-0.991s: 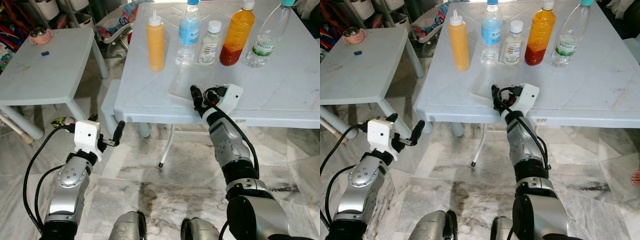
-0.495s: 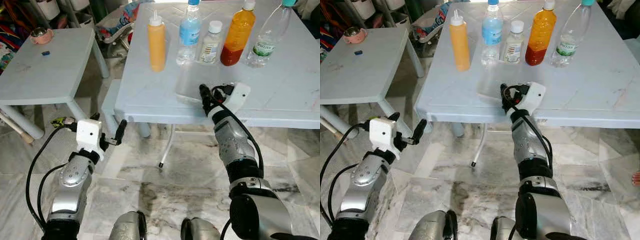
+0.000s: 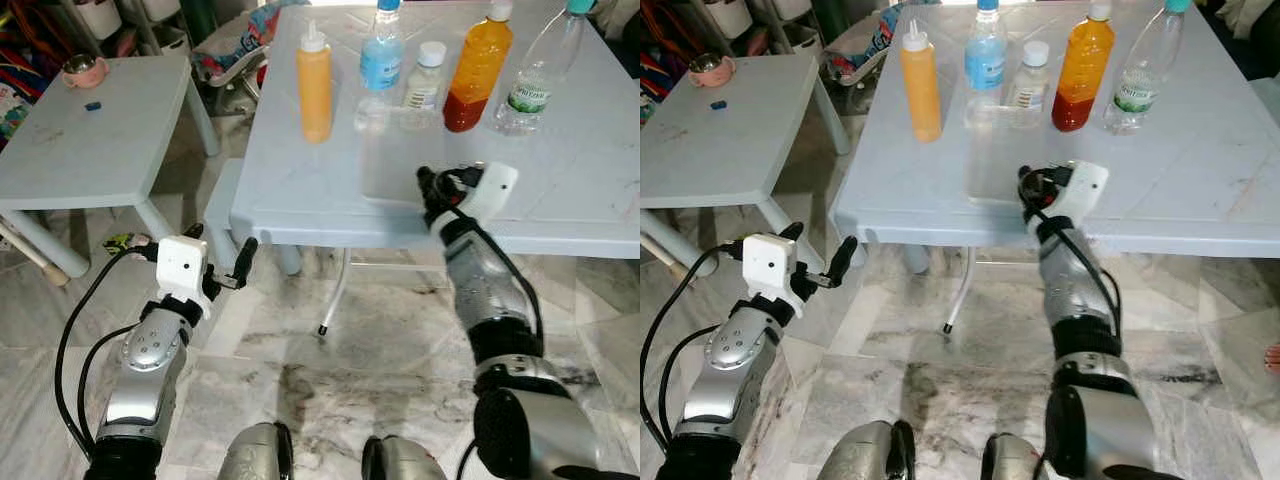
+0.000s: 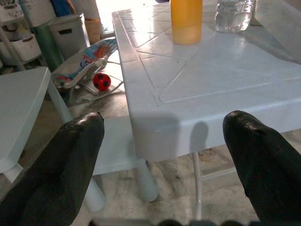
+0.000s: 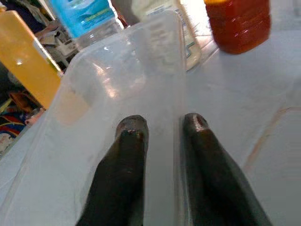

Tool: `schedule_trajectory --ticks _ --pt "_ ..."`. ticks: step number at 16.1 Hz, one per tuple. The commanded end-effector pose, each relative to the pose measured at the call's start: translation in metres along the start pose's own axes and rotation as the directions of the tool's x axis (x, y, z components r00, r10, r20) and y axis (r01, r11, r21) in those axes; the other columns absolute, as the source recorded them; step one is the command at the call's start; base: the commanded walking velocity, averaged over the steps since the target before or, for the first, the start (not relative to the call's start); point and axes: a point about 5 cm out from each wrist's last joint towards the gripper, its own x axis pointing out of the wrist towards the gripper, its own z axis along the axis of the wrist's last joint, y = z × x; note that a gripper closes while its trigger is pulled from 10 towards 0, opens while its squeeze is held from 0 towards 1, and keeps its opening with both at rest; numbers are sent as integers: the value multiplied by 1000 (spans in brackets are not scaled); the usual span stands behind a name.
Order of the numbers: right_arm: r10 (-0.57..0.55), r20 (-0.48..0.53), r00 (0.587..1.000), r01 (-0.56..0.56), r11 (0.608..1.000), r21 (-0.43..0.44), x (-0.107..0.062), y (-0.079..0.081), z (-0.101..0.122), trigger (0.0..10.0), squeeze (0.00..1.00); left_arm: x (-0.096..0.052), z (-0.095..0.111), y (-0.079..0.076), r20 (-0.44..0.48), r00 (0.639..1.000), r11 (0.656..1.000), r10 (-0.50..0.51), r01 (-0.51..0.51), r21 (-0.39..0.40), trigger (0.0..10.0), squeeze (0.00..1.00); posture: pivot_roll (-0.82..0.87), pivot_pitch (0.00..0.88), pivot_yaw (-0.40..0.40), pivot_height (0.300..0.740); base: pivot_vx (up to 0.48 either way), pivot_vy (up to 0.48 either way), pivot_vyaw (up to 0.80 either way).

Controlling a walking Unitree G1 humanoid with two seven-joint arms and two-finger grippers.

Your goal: Restocking fridge

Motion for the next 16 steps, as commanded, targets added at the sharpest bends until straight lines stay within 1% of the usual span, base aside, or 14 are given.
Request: schedule_trajectory --ticks 1,2,3,4,6,9,10,14,16 --pt "-32 -50 998 31 999 -17 -6 -9 -10 0 0 0 -1 1 -15 1000 1000 6 -5 6 10000 0 63 110 95 740 0 0 0" --pt "-36 -49 998 35 999 -20 -7 -13 -8 2353 0 1 -1 1 -15 1000 1000 3 -3 5 10000 0 62 110 96 740 0 0 0" --pt "-45 -48 998 44 999 -25 -8 -16 -6 5490 0 1 -2 0 -15 1000 1000 1 -1 5 10000 0 60 109 96 740 0 0 0" --pt "-51 -52 997 50 998 -31 -8 -18 -6 10000 0 1 -2 0 -15 1000 1000 0 0 6 10000 0 58 107 96 740 0 0 0" --pt "-58 -66 996 56 998 -28 -10 -20 -8 10000 0 2 -2 -1 -14 1000 1000 -2 2 7 10000 0 59 106 94 740 0 0 0" --pt "-67 -97 993 71 997 31 -14 -23 -15 10000 0 2 -2 -1 -15 1000 1000 -2 2 11 10000 0 62 105 91 740 0 0 0" --pt "-71 -98 993 75 997 33 -15 -24 -16 10000 992 2 -2 -1 -15 1000 1000 -1 2 12 10000 0 63 106 92 740 0 0 0" --pt "-82 -94 992 86 996 38 -15 -29 -11 10000 1000 2 -1 -3 -11 1000 1000 -13 13 24 10000 0 62 107 96 740 0 0 0" --pt "-80 -66 995 83 995 49 -15 -29 -5 10000 1000 3 1 -4 -7 1000 999 -16 16 28 10000 0 60 108 98 740 0 0 0"
